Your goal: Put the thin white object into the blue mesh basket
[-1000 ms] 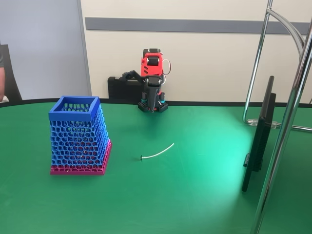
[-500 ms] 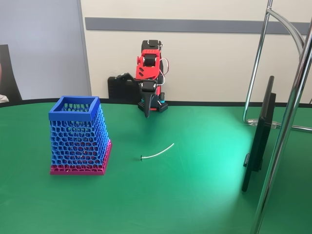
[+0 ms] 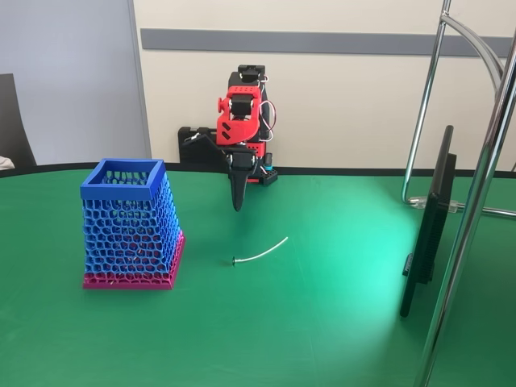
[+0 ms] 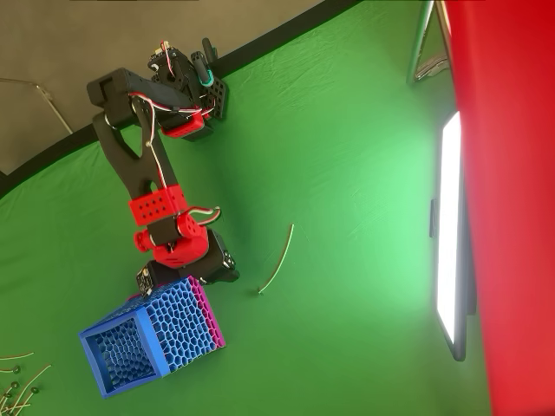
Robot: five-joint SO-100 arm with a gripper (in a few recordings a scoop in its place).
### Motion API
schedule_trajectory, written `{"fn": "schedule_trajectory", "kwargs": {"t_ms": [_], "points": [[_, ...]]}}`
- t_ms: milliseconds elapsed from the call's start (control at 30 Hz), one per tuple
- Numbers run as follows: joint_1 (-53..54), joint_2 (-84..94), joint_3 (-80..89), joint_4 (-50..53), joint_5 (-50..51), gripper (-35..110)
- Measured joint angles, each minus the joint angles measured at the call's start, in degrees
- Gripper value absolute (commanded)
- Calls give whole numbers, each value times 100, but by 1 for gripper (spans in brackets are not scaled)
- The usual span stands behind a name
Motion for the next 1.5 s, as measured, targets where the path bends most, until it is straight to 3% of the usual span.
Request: {"fn": "schedule_trajectory", "kwargs": {"t_ms": [600, 1033, 1500], "points": [[-229, -2294, -2206, 413, -1187, 16], [-272, -3340, -3401, 1099, -1441, 15], [-272, -4061, -4254, 1134, -1582, 15]]}}
